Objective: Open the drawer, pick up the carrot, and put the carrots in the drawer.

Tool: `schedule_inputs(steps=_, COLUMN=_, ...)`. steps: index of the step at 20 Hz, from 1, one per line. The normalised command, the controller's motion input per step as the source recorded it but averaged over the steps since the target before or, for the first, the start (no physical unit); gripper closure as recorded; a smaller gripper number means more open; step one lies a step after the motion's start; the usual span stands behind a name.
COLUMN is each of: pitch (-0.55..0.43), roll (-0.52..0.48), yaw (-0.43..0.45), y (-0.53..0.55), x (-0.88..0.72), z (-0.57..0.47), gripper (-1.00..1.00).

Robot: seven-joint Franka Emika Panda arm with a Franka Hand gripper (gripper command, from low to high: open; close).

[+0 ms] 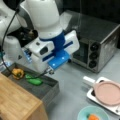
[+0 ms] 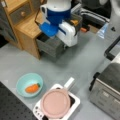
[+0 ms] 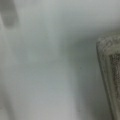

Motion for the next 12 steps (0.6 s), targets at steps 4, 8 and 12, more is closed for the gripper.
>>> schedule_inputs(steps=4, pitch=0.312, roll=-0.091, yaw=0.063, y=0.26, x=0.70, z=0.29, gripper=-1.00)
schedule_inputs(steps=8, pitch=0.288, roll=-0.106, yaw=0.082, y=0.19, x=0.71, z=0.21, gripper=-1.00)
schedule_inputs(steps=12, pitch=0.260, roll=-0.137, yaw=0.117, y=-0.09, x=0.69, z=0.15, gripper=-1.00)
